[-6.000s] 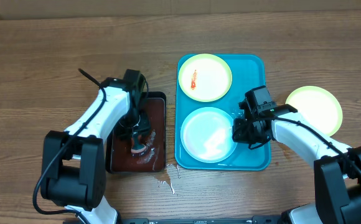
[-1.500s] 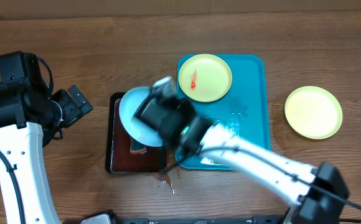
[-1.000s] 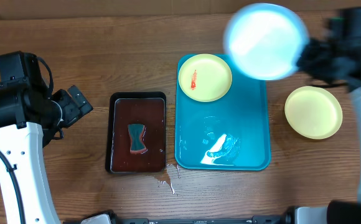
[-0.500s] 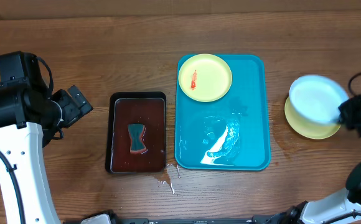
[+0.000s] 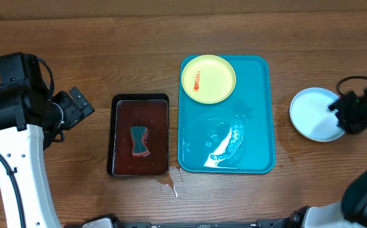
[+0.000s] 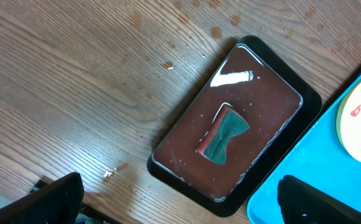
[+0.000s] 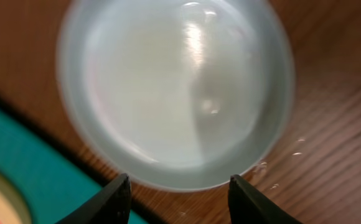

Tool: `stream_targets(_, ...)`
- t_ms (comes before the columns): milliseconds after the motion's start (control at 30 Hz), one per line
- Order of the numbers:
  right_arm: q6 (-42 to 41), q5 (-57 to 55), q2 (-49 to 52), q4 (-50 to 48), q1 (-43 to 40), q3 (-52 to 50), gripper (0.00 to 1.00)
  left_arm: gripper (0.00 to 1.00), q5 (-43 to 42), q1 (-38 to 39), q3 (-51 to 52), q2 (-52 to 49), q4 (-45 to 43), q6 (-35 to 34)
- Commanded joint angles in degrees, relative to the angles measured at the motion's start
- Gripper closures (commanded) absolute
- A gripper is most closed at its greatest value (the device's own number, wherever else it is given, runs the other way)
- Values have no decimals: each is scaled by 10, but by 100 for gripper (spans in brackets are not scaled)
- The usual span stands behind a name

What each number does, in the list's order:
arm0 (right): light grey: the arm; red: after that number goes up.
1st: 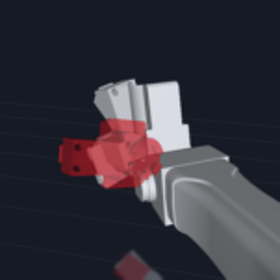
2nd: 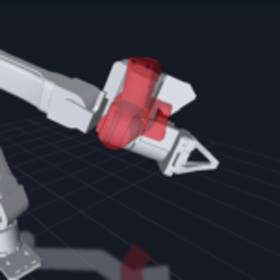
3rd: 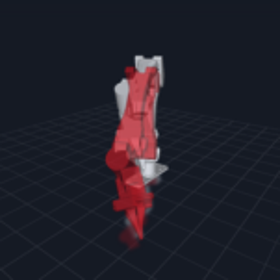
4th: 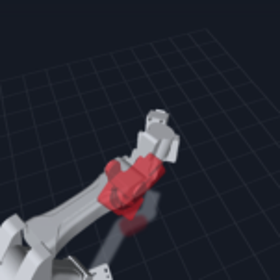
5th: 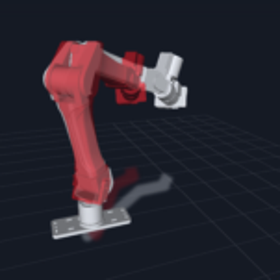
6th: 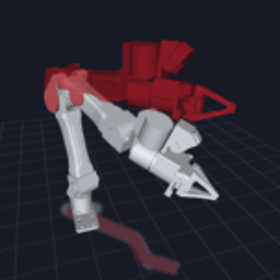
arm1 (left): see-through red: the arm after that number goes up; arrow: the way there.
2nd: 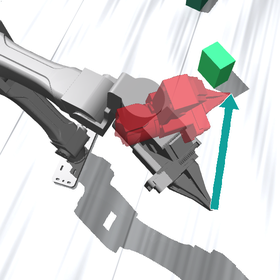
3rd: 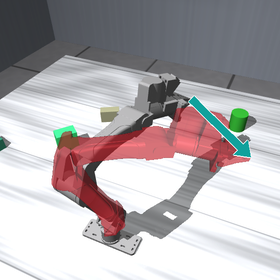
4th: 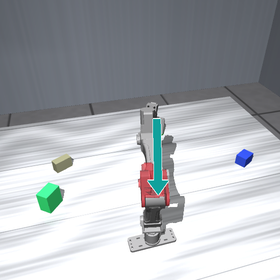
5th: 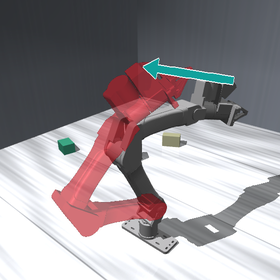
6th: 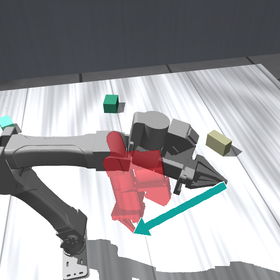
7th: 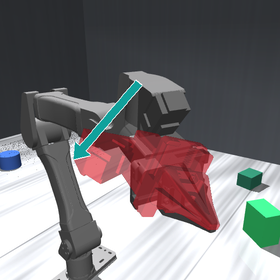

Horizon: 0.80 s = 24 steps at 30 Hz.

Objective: Clean dirty plates on tray and stack at the side
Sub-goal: 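Carry the white plate right and stack it on the yellow plate, then grasp the remaining yellow plate with the right gripper and pull it to the tray center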

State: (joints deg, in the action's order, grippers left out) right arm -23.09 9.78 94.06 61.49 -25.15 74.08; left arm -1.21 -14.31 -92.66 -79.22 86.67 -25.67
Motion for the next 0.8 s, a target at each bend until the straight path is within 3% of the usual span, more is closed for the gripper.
stream_targets(0,47,15,-76,-19,87,18,48,0,6,-3,-8,8,1,4)
stream_targets(233,130,5,-85,-126,299,15,43,0,6,-3,-8,8,1,4)
stream_targets(367,142,-83,-42,-207,377,7,41,0,6,-3,-8,8,1,4)
stream_targets(500,142,-153,19,-274,403,5,41,0,6,-3,-8,8,1,4)
stream_targets(767,142,-134,154,-363,403,5,41,0,6,-3,-8,8,1,4)
